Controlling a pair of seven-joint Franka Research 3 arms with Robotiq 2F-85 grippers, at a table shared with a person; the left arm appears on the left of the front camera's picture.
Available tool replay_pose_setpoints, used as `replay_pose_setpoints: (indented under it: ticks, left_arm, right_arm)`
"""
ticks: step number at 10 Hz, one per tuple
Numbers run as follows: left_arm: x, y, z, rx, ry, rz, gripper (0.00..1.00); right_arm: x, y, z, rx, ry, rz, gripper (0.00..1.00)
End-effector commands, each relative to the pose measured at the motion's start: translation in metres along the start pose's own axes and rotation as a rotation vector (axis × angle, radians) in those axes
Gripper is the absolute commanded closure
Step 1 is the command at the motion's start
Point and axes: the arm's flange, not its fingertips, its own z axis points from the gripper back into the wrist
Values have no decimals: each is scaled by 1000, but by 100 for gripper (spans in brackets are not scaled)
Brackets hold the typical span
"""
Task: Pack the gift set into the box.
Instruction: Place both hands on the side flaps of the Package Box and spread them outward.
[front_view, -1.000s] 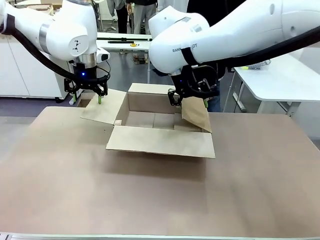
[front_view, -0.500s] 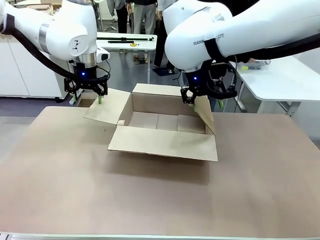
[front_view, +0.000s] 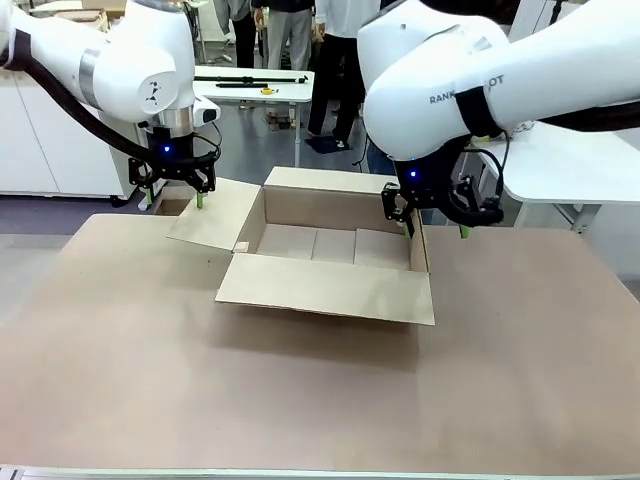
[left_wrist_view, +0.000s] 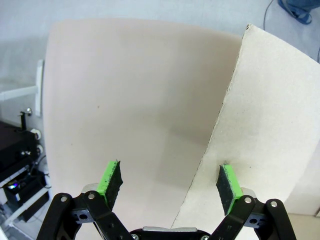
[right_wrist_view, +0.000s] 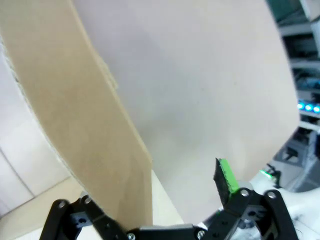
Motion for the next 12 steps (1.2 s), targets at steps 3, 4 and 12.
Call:
replay_pose_setpoints:
  ticks: [3,4,12]
  left_arm:
    - [0,2,0,18,-13,6,0]
    - [0,2,0,18,-13,6,0]
    - [0,2,0,18,-13,6,0]
  right_arm:
    - [5,12,1,-21,4,49,0]
    - [5,12,1,-21,4,49,0]
    - [34,-71,-22,135,-114,-19,0]
